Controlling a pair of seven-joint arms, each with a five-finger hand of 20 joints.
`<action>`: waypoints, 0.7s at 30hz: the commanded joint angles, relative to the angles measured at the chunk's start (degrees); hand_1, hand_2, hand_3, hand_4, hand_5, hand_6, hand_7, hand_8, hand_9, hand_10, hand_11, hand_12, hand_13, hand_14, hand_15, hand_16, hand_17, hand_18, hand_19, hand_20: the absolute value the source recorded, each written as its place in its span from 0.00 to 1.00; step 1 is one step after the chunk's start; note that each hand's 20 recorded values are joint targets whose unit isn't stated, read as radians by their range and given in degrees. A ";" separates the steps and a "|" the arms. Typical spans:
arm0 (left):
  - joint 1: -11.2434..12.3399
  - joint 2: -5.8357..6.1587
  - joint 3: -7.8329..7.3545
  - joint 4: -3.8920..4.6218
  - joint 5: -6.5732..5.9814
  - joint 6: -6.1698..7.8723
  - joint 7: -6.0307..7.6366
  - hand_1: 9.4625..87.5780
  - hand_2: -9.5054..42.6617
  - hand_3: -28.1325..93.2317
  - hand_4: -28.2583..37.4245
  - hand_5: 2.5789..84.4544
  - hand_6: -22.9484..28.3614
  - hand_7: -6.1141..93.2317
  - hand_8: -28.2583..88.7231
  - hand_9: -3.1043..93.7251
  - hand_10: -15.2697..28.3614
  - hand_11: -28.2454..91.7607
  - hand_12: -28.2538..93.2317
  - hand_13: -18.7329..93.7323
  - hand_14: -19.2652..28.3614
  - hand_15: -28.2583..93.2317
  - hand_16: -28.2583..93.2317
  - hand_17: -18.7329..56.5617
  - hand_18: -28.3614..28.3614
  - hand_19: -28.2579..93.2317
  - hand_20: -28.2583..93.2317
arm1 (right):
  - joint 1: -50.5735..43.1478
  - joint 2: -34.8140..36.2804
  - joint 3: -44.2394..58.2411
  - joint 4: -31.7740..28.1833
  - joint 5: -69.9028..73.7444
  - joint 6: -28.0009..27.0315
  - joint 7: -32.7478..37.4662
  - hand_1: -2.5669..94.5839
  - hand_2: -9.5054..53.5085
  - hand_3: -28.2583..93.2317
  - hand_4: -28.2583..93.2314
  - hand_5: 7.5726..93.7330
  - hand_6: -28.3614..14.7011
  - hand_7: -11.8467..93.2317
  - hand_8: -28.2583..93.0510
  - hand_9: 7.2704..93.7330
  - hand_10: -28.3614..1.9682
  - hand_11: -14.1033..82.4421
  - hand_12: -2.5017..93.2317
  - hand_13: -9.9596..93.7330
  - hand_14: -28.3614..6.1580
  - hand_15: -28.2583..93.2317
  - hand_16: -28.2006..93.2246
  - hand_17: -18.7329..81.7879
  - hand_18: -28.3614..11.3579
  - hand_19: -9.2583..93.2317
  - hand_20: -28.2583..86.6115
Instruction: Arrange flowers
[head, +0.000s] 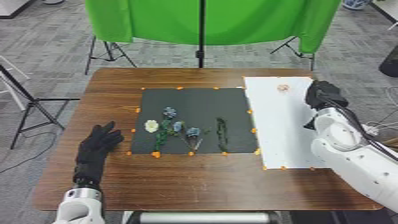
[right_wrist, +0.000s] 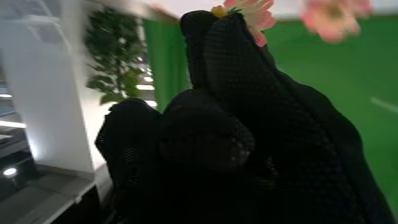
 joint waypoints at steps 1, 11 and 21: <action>0.73 -0.40 0.20 0.09 0.18 -0.47 -0.57 0.16 0.45 0.73 0.00 0.51 0.60 0.13 0.20 0.48 0.71 0.42 0.34 0.43 0.81 0.55 0.24 0.22 0.76 0.40 0.40 | 0.84 0.33 0.78 -11.58 0.77 1.78 -3.62 0.71 0.00 0.73 0.09 0.83 0.67 0.29 0.29 0.95 0.65 0.21 0.40 0.97 0.77 0.75 0.52 0.84 0.44 1.00 0.79; 0.74 -0.38 0.07 0.13 0.11 -0.72 -0.33 0.16 0.45 0.73 0.00 0.51 0.60 0.13 0.20 0.48 0.71 0.42 0.34 0.43 0.81 0.55 0.24 0.22 0.76 0.40 0.40 | 6.52 -3.90 -9.29 -20.05 9.36 -5.61 -9.38 0.71 0.00 0.73 0.11 0.83 0.67 0.29 0.30 0.96 0.63 0.21 0.41 0.97 0.77 0.75 0.52 0.84 0.45 1.00 0.79; 0.61 -0.52 0.34 0.23 0.32 -1.09 -0.74 0.16 0.45 0.73 0.00 0.51 0.59 0.13 0.20 0.48 0.71 0.42 0.34 0.43 0.81 0.55 0.24 0.22 0.76 0.40 0.40 | 9.48 -5.17 -16.40 -21.15 9.01 -9.87 -10.13 0.70 0.00 0.73 0.11 0.83 0.67 0.29 0.30 0.95 0.64 0.21 0.41 0.97 0.76 0.76 0.53 0.84 0.45 1.00 0.79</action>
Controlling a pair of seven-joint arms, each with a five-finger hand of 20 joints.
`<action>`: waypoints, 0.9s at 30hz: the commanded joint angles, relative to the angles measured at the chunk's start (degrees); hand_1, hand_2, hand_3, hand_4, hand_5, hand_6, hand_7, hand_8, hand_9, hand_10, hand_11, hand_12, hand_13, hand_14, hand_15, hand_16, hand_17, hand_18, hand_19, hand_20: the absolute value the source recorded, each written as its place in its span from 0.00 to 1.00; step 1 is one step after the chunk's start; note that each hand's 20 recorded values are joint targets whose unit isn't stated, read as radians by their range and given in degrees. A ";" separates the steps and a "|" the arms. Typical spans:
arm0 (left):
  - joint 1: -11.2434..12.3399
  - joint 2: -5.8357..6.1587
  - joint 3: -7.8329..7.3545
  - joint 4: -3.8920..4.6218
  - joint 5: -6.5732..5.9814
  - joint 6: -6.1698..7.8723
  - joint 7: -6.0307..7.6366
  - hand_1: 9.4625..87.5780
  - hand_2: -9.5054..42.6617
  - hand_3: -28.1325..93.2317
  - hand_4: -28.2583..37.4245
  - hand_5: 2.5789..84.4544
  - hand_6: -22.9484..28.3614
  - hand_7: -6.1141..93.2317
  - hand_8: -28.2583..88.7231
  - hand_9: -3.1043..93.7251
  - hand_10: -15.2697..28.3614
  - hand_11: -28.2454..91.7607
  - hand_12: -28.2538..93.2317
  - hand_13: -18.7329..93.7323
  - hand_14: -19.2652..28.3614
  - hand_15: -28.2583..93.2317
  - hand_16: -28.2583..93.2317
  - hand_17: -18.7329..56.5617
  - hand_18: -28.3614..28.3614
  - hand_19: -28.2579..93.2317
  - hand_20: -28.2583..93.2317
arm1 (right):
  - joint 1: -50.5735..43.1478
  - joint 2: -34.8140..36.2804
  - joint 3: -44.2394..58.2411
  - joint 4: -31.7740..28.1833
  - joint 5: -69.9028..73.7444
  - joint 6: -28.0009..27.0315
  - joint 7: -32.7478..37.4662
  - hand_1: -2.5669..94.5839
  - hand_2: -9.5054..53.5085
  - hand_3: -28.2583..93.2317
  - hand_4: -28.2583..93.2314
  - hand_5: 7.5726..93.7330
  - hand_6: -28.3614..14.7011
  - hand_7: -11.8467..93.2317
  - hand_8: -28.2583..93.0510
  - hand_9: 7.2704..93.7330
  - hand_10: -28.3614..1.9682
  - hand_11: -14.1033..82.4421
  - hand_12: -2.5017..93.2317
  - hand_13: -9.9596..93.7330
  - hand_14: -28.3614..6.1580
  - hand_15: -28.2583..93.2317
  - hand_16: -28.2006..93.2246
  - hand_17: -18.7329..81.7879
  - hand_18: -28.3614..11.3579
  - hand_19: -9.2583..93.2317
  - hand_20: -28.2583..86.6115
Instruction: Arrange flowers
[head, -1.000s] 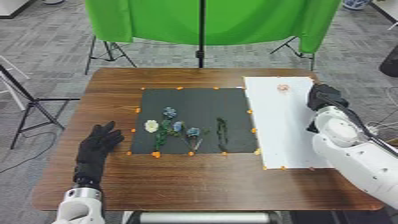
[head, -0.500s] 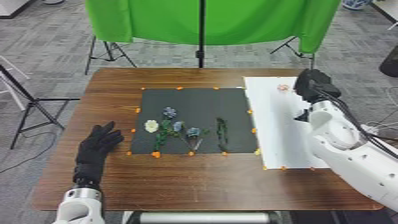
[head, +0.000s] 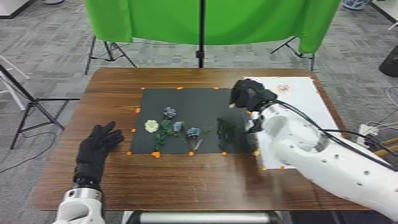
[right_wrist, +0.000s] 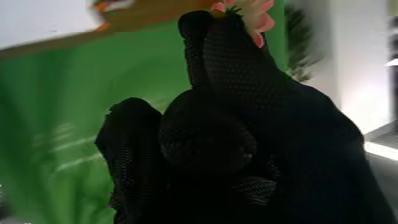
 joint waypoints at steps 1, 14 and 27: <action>0.63 -0.49 0.26 0.21 0.27 -0.61 -0.72 0.16 0.45 0.73 0.00 0.51 0.59 0.13 0.20 0.48 0.71 0.42 0.34 0.43 0.81 0.55 0.24 0.22 0.76 0.40 0.40 | 0.03 -0.97 -1.81 -2.24 -1.46 -0.75 -0.49 0.70 0.00 0.73 0.11 0.83 0.67 0.29 0.30 0.95 0.64 0.21 0.41 0.96 0.76 0.76 0.53 0.84 0.45 1.00 0.79; 0.74 -0.31 0.26 0.17 0.32 -0.94 -1.07 0.16 0.44 0.73 0.00 0.51 0.59 0.14 0.20 0.48 0.71 0.42 0.34 0.43 0.81 0.55 0.24 0.22 0.76 0.40 0.40 | -1.90 -0.69 -3.54 -2.21 -1.49 -3.79 -0.45 0.70 0.00 0.73 0.11 0.83 0.67 0.29 0.30 0.95 0.64 0.21 0.41 0.96 0.77 0.76 0.53 0.84 0.45 1.00 0.79; 0.28 -0.10 0.15 0.37 0.34 -0.90 -1.31 0.16 0.44 0.74 0.00 0.51 0.59 0.13 0.20 0.48 0.71 0.42 0.34 0.43 0.81 0.55 0.24 0.22 0.76 0.40 0.40 | -2.11 -0.72 -1.63 -0.39 -1.94 -3.23 0.27 0.70 0.00 0.74 0.11 0.82 0.68 0.30 0.30 0.95 0.64 0.21 0.41 0.96 0.76 0.76 0.53 0.84 0.44 1.00 0.79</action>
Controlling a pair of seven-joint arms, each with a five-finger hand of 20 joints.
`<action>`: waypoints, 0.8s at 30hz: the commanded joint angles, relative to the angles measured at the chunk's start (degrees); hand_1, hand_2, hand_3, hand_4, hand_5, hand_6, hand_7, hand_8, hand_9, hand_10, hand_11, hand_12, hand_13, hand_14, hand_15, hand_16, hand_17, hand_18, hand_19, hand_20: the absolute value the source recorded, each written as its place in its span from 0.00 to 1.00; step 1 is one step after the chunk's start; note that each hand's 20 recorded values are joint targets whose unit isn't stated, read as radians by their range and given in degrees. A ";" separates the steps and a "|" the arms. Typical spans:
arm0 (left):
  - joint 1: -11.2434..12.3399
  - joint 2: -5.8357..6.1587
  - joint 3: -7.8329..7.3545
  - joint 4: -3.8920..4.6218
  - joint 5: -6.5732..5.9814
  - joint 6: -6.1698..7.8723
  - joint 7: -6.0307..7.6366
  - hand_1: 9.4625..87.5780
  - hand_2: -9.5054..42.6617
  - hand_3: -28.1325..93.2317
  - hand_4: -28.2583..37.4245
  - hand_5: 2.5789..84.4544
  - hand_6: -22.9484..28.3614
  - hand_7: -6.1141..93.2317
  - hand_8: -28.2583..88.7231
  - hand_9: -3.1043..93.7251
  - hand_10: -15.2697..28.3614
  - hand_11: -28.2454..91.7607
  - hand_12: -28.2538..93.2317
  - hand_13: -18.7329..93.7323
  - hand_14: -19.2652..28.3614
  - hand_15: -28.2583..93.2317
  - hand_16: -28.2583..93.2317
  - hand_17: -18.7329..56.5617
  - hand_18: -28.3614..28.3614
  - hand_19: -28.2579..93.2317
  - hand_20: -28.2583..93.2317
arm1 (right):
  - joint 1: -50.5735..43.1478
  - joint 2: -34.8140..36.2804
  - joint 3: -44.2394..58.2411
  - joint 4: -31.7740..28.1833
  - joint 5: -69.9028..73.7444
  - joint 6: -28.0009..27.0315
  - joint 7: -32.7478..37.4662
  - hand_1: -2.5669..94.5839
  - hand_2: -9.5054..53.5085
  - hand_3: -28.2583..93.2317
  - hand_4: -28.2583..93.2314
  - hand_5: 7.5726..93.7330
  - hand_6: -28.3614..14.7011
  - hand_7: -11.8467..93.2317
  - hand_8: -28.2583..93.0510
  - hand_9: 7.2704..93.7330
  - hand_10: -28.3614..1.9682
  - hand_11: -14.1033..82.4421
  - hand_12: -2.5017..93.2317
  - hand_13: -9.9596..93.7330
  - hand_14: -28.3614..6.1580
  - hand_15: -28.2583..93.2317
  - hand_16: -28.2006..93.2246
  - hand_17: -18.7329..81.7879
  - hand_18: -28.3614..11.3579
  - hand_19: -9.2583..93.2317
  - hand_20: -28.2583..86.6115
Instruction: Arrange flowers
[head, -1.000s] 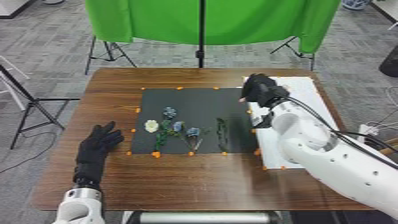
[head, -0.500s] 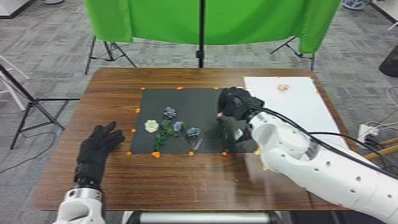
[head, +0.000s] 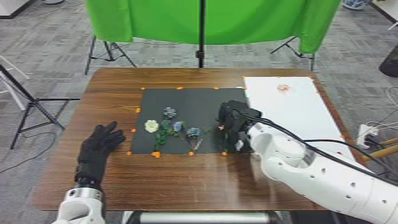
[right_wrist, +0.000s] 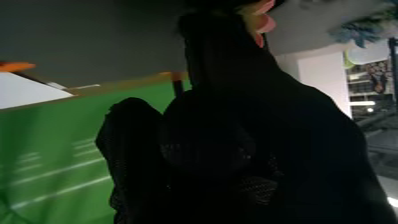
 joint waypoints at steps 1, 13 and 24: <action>0.45 -0.16 0.13 0.33 0.27 -0.31 -0.64 0.17 0.44 0.73 0.00 0.51 0.60 0.13 0.20 0.48 0.71 0.42 0.34 0.43 0.81 0.55 0.24 0.22 0.76 0.40 0.40 | -0.26 0.34 3.06 0.01 0.58 0.82 0.33 0.69 0.00 0.74 0.11 0.82 0.68 0.30 0.30 0.95 0.64 0.21 0.42 0.96 0.76 0.76 0.53 0.84 0.44 1.00 0.79; 0.62 -0.34 0.10 0.26 0.19 -0.42 -0.11 0.16 0.44 0.74 0.00 0.51 0.60 0.13 0.20 0.48 0.71 0.42 0.34 0.43 0.81 0.55 0.24 0.22 0.76 0.40 0.40 | 0.22 -0.07 2.91 0.07 2.19 -0.84 0.21 0.68 0.00 0.73 0.11 0.79 0.67 0.29 0.29 0.93 0.65 0.21 0.42 0.95 0.76 0.76 0.53 0.83 0.44 1.00 0.80; 0.41 -0.42 -0.02 0.39 0.38 -0.89 -0.20 0.17 0.42 0.74 0.00 0.51 0.60 0.13 0.20 0.48 0.71 0.42 0.34 0.43 0.80 0.55 0.24 0.22 0.76 0.40 0.40 | 0.15 0.37 3.68 -0.13 2.41 -2.48 0.24 0.66 0.00 0.71 0.11 0.68 0.69 0.28 0.26 0.91 0.65 0.22 0.44 0.95 0.76 0.77 0.53 0.83 0.43 1.00 0.80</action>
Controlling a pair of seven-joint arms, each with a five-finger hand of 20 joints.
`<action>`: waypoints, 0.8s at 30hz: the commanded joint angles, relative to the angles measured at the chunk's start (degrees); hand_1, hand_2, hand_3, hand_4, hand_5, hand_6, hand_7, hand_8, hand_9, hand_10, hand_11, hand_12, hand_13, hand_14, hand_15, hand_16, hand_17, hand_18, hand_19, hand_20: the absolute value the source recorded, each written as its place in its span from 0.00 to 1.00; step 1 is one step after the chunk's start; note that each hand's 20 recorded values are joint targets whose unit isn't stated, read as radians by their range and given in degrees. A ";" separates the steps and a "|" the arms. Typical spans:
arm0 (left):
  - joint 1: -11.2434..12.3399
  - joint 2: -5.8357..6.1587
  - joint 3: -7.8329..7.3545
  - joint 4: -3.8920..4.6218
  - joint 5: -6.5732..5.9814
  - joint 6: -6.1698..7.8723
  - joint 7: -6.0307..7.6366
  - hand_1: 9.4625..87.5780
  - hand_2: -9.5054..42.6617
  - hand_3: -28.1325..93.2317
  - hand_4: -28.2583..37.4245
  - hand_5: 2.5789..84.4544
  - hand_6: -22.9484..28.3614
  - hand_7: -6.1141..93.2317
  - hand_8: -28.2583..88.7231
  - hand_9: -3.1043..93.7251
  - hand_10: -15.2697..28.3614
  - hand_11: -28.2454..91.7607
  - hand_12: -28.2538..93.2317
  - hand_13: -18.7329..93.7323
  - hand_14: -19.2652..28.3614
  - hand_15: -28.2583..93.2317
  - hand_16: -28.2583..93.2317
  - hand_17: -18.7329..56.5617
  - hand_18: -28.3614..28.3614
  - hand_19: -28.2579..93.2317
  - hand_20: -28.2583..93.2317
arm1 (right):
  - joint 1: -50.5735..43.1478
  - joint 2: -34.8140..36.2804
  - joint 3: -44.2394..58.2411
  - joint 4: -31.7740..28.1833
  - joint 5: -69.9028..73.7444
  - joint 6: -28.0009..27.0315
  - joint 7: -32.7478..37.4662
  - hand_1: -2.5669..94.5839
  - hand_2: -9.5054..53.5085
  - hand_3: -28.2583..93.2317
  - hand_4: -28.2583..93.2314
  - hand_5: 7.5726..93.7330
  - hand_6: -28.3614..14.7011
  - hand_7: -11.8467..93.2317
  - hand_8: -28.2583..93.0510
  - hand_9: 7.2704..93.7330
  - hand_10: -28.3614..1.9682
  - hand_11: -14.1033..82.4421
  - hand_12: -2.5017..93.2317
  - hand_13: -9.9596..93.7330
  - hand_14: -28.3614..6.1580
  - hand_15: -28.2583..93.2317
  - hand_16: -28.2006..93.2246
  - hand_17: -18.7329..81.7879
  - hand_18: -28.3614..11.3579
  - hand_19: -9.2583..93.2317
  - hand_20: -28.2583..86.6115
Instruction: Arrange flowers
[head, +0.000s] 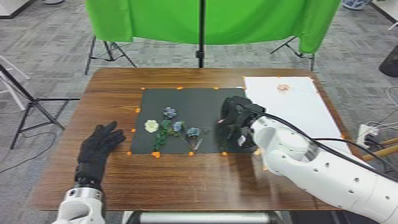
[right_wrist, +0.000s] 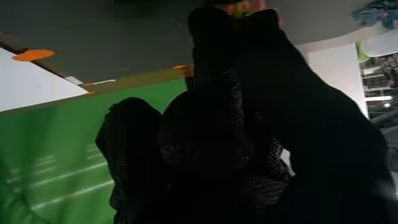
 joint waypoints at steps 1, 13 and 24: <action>0.57 -0.39 -0.02 0.33 0.41 -0.78 -0.31 0.17 0.42 0.74 0.00 0.51 0.60 0.13 0.20 0.48 0.71 0.42 0.34 0.43 0.80 0.55 0.24 0.22 0.76 0.40 0.40 | 0.40 0.48 0.82 -0.41 -0.07 -1.06 0.08 0.66 0.00 0.71 0.11 0.68 0.69 0.28 0.26 0.91 0.65 0.22 0.44 0.95 0.76 0.77 0.53 0.83 0.43 1.00 0.80; 0.61 -0.40 -0.06 0.26 0.46 -0.65 -0.33 0.17 0.41 0.74 0.00 0.51 0.60 0.13 0.20 0.48 0.70 0.42 0.34 0.43 0.81 0.55 0.24 0.22 0.76 0.40 0.40 | 0.53 2.36 2.50 -2.13 -0.66 -2.83 0.50 0.66 0.00 0.70 0.11 0.65 0.71 0.29 0.24 0.90 0.65 0.22 0.44 0.94 0.76 0.77 0.53 0.82 0.44 1.00 0.79; 0.53 -0.33 -0.09 0.27 0.39 -0.64 -0.29 0.18 0.41 0.74 0.00 0.51 0.60 0.13 0.20 0.48 0.70 0.42 0.34 0.43 0.81 0.54 0.24 0.22 0.76 0.40 0.40 | -1.26 3.69 7.15 -3.07 -1.69 -2.71 1.86 0.67 0.00 0.71 0.11 0.66 0.71 0.30 0.25 0.89 0.63 0.22 0.44 0.94 0.75 0.76 0.53 0.82 0.44 1.00 0.79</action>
